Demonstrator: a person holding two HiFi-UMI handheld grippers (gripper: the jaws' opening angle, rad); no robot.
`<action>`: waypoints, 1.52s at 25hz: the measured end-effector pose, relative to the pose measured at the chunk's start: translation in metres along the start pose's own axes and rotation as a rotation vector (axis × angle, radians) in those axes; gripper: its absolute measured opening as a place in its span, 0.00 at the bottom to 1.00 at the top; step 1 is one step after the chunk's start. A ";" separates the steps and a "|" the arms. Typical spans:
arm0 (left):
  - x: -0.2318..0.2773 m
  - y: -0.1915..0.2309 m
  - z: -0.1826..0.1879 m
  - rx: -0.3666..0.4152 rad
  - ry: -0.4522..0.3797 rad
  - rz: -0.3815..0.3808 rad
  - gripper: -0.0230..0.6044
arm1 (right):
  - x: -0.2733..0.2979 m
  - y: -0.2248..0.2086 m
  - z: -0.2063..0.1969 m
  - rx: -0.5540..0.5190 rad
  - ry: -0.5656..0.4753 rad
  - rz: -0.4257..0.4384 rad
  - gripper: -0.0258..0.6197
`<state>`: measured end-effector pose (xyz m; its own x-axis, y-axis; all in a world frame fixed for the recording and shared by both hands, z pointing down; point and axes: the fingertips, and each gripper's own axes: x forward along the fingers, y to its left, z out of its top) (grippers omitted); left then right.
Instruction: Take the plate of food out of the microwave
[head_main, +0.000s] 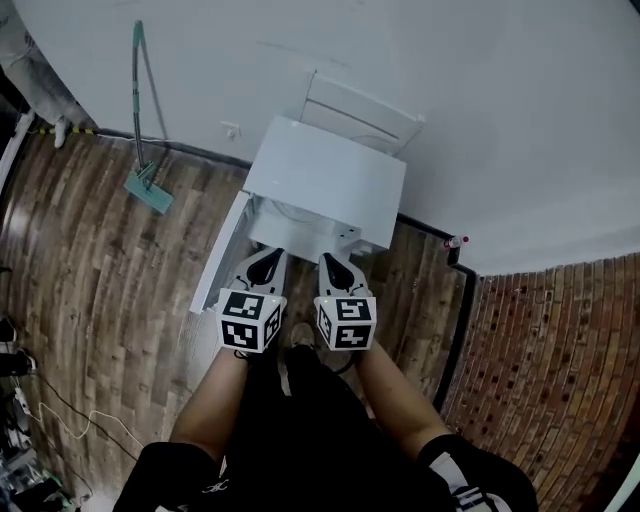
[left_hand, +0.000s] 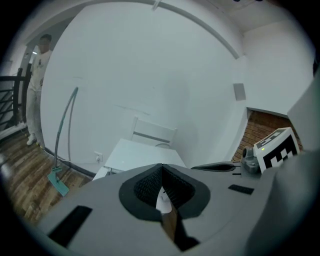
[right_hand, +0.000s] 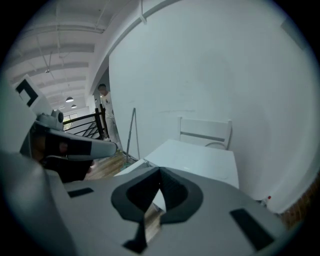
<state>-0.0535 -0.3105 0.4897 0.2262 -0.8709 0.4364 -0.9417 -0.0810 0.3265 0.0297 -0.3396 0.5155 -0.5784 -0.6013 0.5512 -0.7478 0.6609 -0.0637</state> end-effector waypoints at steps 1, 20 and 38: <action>0.002 0.003 -0.011 -0.013 0.004 0.008 0.03 | 0.005 -0.001 -0.012 -0.002 0.013 0.006 0.06; 0.104 0.095 -0.174 -0.122 0.042 0.040 0.03 | 0.215 -0.028 -0.160 -0.489 0.083 0.065 0.06; 0.115 0.114 -0.256 -0.108 0.174 -0.008 0.03 | 0.336 -0.052 -0.224 -0.957 0.398 0.100 0.41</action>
<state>-0.0711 -0.2962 0.7920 0.2816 -0.7729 0.5686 -0.9098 -0.0268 0.4141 -0.0527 -0.4755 0.8907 -0.3445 -0.4471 0.8255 -0.0306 0.8842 0.4661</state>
